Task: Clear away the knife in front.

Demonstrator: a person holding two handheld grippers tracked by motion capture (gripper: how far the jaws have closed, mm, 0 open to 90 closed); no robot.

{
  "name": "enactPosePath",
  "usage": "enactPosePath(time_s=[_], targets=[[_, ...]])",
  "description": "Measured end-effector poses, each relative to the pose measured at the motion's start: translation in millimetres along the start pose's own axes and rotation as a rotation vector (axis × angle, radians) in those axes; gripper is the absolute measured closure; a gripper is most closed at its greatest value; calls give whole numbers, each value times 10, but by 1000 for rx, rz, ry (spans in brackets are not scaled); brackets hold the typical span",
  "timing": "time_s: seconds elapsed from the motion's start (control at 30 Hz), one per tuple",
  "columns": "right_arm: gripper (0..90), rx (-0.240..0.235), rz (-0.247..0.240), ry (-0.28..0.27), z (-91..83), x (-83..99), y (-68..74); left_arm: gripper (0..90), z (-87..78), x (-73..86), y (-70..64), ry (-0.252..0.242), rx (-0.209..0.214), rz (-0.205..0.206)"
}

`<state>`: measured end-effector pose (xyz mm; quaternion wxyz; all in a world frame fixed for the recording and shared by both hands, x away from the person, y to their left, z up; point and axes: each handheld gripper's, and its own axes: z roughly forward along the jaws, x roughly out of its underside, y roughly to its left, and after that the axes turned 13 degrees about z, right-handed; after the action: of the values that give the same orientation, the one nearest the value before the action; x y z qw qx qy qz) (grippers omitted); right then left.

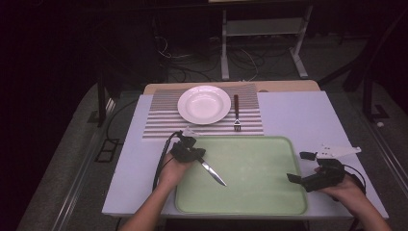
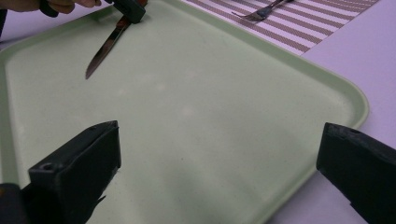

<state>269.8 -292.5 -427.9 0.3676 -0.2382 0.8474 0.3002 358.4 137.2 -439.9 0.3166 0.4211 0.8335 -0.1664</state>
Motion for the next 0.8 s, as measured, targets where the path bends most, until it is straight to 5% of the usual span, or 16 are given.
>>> enactPosePath(time_s=[0.8], targets=[[1, 0, -5, -1, -10, 5, 9, 894, -178, 164, 172, 16, -25, -12]])
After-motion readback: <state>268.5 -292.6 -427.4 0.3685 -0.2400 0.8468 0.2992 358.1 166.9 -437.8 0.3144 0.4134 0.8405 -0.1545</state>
